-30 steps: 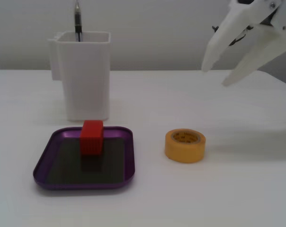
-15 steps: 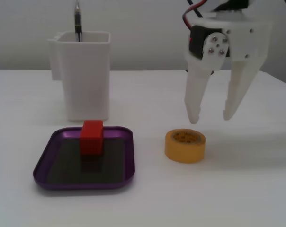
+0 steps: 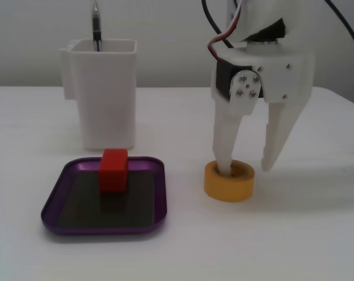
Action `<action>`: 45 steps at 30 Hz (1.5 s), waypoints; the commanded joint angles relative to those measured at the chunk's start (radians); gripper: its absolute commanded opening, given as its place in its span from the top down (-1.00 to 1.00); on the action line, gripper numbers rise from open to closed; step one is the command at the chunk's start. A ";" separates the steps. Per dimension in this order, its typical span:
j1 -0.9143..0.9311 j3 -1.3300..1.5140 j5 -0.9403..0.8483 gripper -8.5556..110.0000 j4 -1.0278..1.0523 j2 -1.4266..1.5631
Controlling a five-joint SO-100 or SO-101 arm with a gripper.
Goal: Grab up the yellow tape and put it in the box.
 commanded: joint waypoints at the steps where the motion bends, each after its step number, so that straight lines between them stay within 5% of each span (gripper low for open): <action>1: 0.005 -0.026 0.005 0.60 -0.020 -0.025; 7: 0.011 -0.025 0.005 0.62 -0.037 -0.092; 12: 0.006 -0.040 0.057 0.88 -0.021 -0.091; 27: -0.117 -0.449 -0.008 0.87 0.140 0.236; 45: -0.129 -1.003 0.213 0.87 0.127 -0.448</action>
